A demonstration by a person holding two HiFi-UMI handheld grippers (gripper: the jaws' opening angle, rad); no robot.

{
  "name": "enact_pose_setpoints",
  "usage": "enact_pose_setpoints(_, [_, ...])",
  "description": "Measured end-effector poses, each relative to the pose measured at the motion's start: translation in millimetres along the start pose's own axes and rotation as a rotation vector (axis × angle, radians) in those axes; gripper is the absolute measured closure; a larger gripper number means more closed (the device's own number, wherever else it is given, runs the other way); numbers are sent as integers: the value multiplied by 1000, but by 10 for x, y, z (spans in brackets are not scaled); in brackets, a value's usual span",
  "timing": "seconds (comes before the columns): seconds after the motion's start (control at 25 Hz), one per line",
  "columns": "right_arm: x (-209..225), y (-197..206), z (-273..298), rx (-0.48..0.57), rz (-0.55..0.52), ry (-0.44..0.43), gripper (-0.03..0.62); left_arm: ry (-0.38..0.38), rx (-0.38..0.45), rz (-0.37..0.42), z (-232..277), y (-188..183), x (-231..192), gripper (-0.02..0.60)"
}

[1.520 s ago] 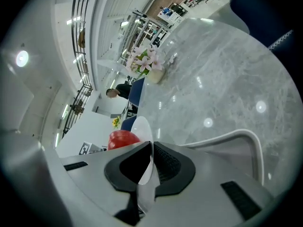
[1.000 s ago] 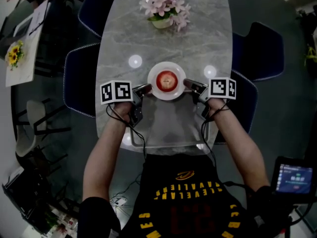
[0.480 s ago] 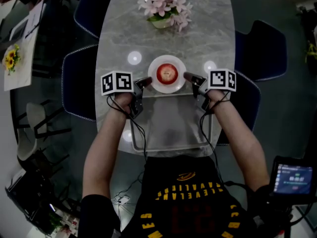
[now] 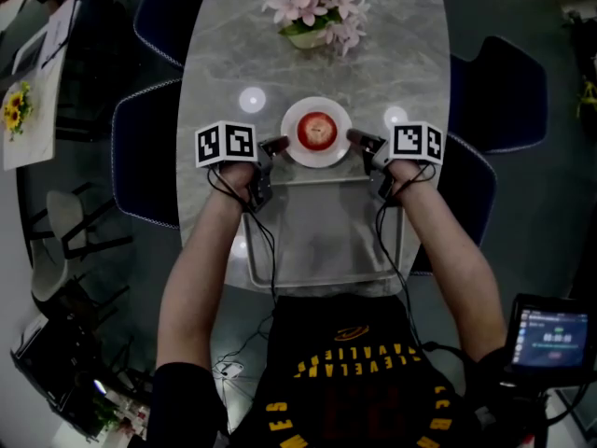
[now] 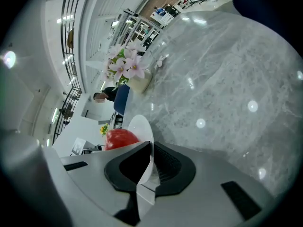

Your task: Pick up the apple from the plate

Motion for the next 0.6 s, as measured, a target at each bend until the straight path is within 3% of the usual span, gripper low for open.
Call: enact_pose_setpoints(0.6, [64,8,69,-8,-27,42,562,-34,-20,8,80,-11,-75,545])
Point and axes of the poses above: the fingertips, and each gripper's own axes: z forward along the fingers, x to its right, y out of its underside, the point moved 3 cm from there along -z, backward along the fingers, and after that the axes turned 3 degrees about -z, right-handed, at the moved point
